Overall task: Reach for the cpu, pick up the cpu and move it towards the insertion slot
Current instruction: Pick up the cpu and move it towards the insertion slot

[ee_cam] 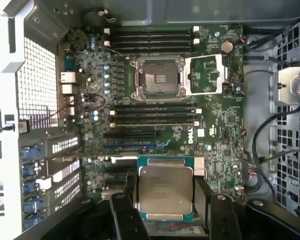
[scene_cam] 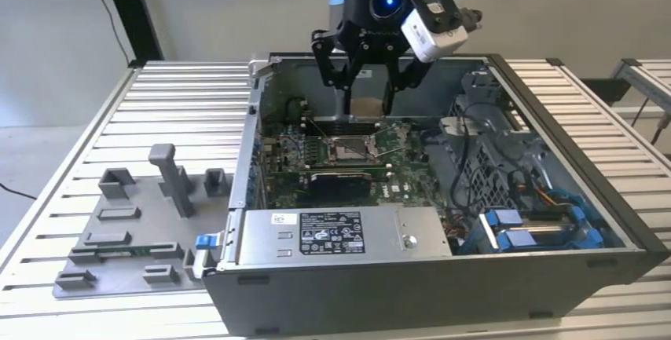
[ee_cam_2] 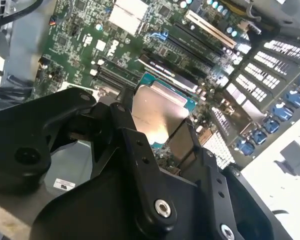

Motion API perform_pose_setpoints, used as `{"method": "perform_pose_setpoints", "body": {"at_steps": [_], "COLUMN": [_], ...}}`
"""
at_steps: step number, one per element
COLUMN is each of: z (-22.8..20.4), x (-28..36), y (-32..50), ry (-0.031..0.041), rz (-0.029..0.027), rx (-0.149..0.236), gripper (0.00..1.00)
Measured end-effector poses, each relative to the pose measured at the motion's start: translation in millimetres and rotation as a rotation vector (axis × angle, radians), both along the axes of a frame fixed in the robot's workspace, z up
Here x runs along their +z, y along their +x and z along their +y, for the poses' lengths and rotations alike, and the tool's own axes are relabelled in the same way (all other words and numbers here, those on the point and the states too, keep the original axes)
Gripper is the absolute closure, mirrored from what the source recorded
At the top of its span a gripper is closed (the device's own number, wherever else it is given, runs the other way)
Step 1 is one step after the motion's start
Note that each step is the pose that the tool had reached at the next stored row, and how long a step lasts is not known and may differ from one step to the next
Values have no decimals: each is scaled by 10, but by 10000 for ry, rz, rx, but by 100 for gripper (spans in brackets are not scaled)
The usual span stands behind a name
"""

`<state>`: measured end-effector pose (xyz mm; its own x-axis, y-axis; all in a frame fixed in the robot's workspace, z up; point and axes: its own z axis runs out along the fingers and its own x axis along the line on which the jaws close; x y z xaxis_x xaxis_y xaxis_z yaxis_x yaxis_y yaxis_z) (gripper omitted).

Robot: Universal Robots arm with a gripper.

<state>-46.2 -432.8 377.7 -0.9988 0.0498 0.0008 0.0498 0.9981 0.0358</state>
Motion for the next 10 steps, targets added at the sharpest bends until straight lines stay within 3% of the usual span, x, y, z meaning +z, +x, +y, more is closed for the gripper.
{"method": "perform_pose_setpoints", "body": {"at_steps": [10], "z": [337], "x": [-28], "y": [0], "ry": [-107], "rz": [0], "rx": [0], "gripper": [100]}}
